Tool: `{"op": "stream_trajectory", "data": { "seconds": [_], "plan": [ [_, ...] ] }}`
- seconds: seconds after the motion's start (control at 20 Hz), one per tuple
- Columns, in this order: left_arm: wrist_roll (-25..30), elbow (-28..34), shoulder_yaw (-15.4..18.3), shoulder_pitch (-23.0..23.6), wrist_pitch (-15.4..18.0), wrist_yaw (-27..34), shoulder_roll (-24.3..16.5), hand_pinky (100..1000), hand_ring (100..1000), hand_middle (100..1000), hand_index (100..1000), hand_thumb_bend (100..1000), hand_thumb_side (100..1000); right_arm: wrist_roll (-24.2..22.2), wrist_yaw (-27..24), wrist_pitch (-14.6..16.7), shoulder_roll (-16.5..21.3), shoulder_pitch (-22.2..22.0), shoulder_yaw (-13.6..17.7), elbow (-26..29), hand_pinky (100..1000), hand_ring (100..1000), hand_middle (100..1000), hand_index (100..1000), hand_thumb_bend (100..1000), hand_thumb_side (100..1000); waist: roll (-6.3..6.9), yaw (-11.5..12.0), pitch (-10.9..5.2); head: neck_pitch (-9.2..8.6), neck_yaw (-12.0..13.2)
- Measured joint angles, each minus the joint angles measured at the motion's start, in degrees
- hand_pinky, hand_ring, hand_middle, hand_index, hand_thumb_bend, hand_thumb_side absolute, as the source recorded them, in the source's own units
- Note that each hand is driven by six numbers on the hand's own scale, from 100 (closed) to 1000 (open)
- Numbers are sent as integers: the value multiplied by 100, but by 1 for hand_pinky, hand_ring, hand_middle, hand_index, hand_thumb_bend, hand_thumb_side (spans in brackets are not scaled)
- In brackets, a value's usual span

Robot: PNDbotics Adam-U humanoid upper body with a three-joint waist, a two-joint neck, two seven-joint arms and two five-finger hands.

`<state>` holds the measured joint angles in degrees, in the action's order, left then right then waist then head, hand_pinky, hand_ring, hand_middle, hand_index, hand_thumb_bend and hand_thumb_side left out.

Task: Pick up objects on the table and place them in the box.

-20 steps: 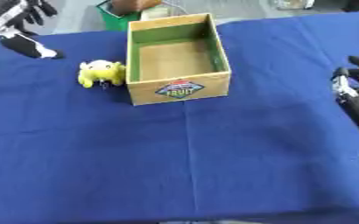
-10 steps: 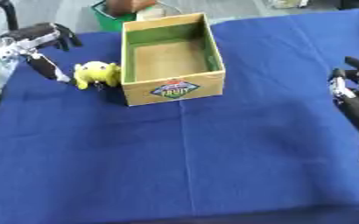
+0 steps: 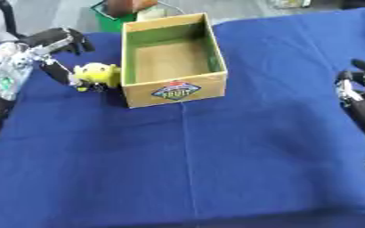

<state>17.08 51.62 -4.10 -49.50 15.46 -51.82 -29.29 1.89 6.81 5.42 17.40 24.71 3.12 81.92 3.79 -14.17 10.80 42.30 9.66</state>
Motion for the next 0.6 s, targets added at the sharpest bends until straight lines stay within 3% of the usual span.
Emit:
{"op": "stream_trajectory", "data": {
  "seconds": [0.35,0.6],
  "plan": [
    [-516,-215,48,0,-270,-311,132,621,556,576,708,539,100,-20,-17,-3,-3,5,-30,-17,746,896,653,909,100,556,1,-102,20,-2,34],
    [-1055,-356,88,3,-482,-540,217,521,471,488,613,357,100,-33,-32,7,-5,28,-31,-29,746,896,653,909,100,549,1,-141,46,-4,50]
  ]
}}
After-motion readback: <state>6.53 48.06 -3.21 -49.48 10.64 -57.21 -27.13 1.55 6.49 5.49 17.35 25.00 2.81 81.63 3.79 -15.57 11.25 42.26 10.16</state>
